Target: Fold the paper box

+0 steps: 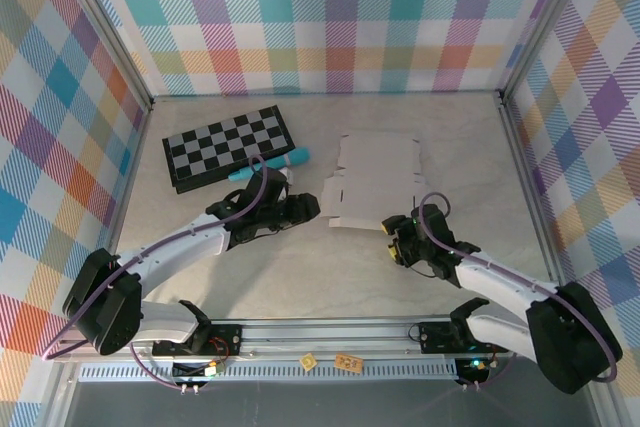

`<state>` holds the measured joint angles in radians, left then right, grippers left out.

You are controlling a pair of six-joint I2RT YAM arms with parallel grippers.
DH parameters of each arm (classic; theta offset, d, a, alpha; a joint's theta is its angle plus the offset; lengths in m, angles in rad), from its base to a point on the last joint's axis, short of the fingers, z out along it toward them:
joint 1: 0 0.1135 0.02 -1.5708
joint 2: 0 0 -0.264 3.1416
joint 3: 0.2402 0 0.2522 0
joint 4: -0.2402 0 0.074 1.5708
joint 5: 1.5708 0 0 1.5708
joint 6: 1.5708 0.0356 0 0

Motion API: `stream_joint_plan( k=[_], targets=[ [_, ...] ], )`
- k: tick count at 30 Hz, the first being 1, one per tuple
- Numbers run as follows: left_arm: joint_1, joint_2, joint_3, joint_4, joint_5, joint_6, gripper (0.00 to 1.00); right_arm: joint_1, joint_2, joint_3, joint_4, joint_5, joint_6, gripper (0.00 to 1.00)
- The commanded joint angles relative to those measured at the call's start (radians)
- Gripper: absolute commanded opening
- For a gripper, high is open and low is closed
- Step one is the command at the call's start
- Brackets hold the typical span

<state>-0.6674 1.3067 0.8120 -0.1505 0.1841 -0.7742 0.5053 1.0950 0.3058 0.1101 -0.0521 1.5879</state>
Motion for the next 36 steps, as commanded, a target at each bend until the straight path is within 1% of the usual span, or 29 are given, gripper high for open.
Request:
stream_joint_plan(
  k=[1,3,5,8,10,15,18,21,22,23,25,30,32,36],
  targets=[
    [-0.008,-0.019,-0.015,0.035,0.021,0.0,0.52,0.007,0.05,-0.02,0.201,0.044,0.067,0.57],
    [-0.008,-0.016,-0.012,0.035,0.029,0.004,0.52,0.007,0.099,-0.04,0.277,0.055,0.076,0.56],
    [-0.007,-0.013,-0.004,0.03,0.038,0.014,0.52,0.006,0.167,-0.066,0.41,0.074,0.087,0.55],
    [-0.008,-0.015,0.012,0.014,0.048,0.03,0.52,0.004,0.265,-0.06,0.551,0.074,0.088,0.52],
    [-0.008,-0.017,0.019,-0.001,0.055,0.039,0.52,0.006,0.305,-0.046,0.58,0.07,0.087,0.5],
    [-0.008,-0.031,0.036,-0.037,0.058,0.056,0.51,0.002,0.343,-0.047,0.617,0.13,0.105,0.45],
    [-0.008,-0.044,0.049,-0.054,0.061,0.064,0.51,0.003,0.378,-0.041,0.649,0.13,0.111,0.34],
    [-0.008,-0.062,0.054,-0.071,0.054,0.073,0.51,0.003,0.391,-0.036,0.661,0.142,0.122,0.19],
    [-0.008,-0.069,0.055,-0.078,0.049,0.076,0.5,0.003,0.387,-0.029,0.65,0.145,0.124,0.11],
    [-0.007,-0.076,0.056,-0.084,0.045,0.079,0.51,0.003,0.381,-0.019,0.631,0.146,0.125,0.06],
    [-0.007,-0.088,0.06,-0.103,0.026,0.081,0.51,0.004,0.341,0.013,0.554,0.143,0.107,0.0],
    [-0.008,-0.125,0.1,-0.206,-0.056,0.109,0.57,-0.006,0.194,0.126,0.268,0.15,0.043,0.0],
    [-0.008,-0.135,0.131,-0.241,-0.081,0.144,0.6,-0.018,0.137,0.186,0.142,0.149,0.036,0.0],
    [-0.008,-0.133,0.207,-0.308,-0.119,0.249,0.62,-0.054,0.059,0.33,-0.098,0.135,-0.013,0.0]
  ],
)
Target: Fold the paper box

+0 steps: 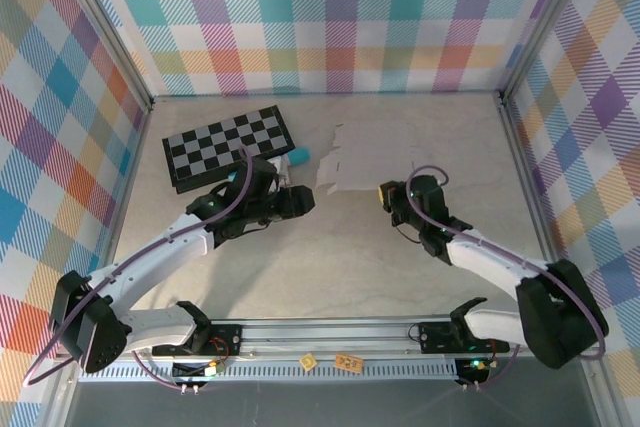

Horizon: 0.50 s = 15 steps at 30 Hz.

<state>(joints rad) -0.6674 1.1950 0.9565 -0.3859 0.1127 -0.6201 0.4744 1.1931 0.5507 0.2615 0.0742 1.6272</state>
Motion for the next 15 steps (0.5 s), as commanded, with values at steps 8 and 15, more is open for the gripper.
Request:
stream_joint_plan(
  k=[8,15],
  targets=[
    [-0.009,-0.051,0.066,0.014,-0.031,0.428,0.62,-0.096,-0.002,0.525,-0.742,-0.049,-0.136,0.0],
    [-0.011,-0.038,0.003,0.259,-0.044,0.637,0.71,-0.12,0.108,0.806,-0.96,-0.119,-0.175,0.0]
  ],
)
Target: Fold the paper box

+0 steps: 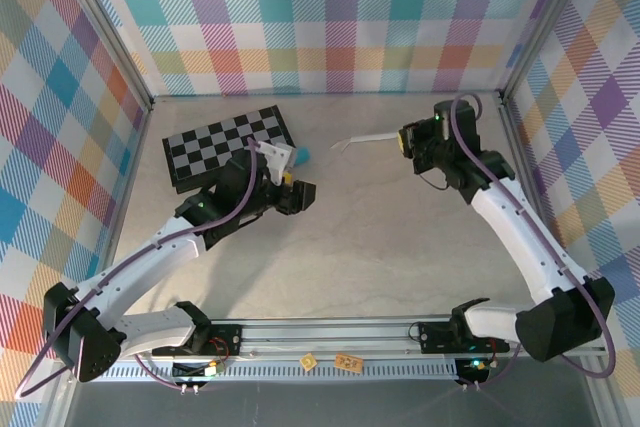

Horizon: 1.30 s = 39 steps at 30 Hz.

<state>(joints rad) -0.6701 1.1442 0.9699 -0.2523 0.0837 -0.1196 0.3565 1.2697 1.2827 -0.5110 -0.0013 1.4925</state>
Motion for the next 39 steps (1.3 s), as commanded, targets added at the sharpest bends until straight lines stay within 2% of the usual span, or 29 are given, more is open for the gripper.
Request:
stream_joint_plan(
  k=[1,2,4,5,11,17,21,24,27,34,36,39],
  targets=[
    [-0.008,0.033,-0.005,0.139,-0.019,0.147,0.73,-0.004,0.045,0.111,-0.218,-0.048,-0.046,0.0],
    [-0.009,0.052,-0.004,0.161,-0.019,0.153,0.75,-0.004,0.056,0.144,-0.247,-0.053,-0.05,0.0],
    [-0.012,0.087,-0.009,0.219,-0.023,0.156,0.9,-0.006,0.07,0.19,-0.281,-0.063,-0.049,0.0],
    [-0.014,0.106,-0.008,0.247,-0.026,0.159,0.91,-0.005,0.075,0.212,-0.295,-0.068,-0.047,0.0],
    [-0.027,0.238,0.059,0.348,-0.065,0.224,0.91,-0.012,0.102,0.311,-0.373,-0.107,-0.044,0.0],
    [-0.029,0.35,0.145,0.398,-0.041,0.282,0.85,-0.043,0.133,0.406,-0.448,-0.186,-0.044,0.0],
    [-0.029,0.381,0.167,0.442,-0.065,0.29,0.82,-0.08,0.151,0.459,-0.498,-0.247,-0.058,0.0],
    [-0.029,0.397,0.192,0.449,0.003,0.288,0.76,-0.116,0.171,0.508,-0.54,-0.297,-0.084,0.0],
    [-0.029,0.424,0.243,0.418,0.084,0.273,0.61,-0.147,0.201,0.558,-0.579,-0.353,-0.111,0.0],
    [-0.029,0.478,0.299,0.437,0.133,0.246,0.52,-0.194,0.239,0.608,-0.614,-0.447,-0.13,0.0],
    [-0.029,0.488,0.313,0.448,0.142,0.24,0.46,-0.207,0.241,0.614,-0.62,-0.462,-0.134,0.0],
    [-0.029,0.503,0.347,0.428,0.182,0.236,0.27,-0.229,0.24,0.619,-0.624,-0.469,-0.137,0.0]
  ],
)
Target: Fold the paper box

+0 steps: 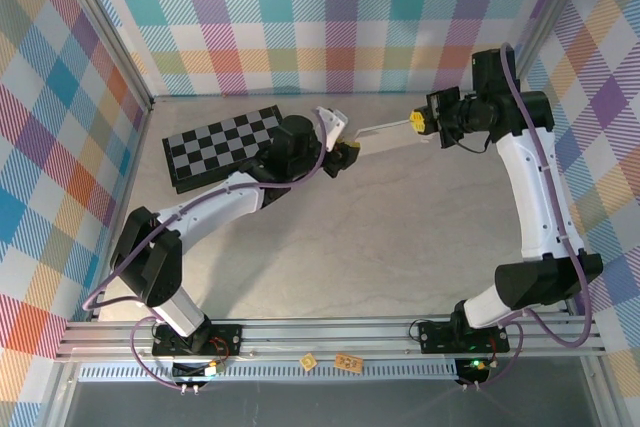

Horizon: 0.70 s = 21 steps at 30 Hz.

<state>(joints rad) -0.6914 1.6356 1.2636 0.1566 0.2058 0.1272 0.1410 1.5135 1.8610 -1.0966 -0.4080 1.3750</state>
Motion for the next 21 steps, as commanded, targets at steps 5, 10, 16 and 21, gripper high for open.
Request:
stream_joint_plan(
  k=[5,10,16,21],
  targets=[
    [-0.008,0.018,0.103,-0.057,0.114,-0.052,0.0,-0.059,-0.009,0.039,-0.017,-0.079,-0.026,0.0],
    [-0.007,-0.037,0.108,-0.151,0.108,-0.158,0.0,-0.11,-0.009,0.068,0.036,-0.081,-0.072,0.45],
    [0.018,-0.038,0.267,-0.541,0.219,-0.391,0.0,-0.135,-0.058,0.161,0.072,0.074,-0.13,0.64],
    [0.044,0.003,0.317,-0.795,0.33,-0.509,0.0,-0.135,-0.056,0.224,0.041,0.142,-0.146,0.65]
  ],
)
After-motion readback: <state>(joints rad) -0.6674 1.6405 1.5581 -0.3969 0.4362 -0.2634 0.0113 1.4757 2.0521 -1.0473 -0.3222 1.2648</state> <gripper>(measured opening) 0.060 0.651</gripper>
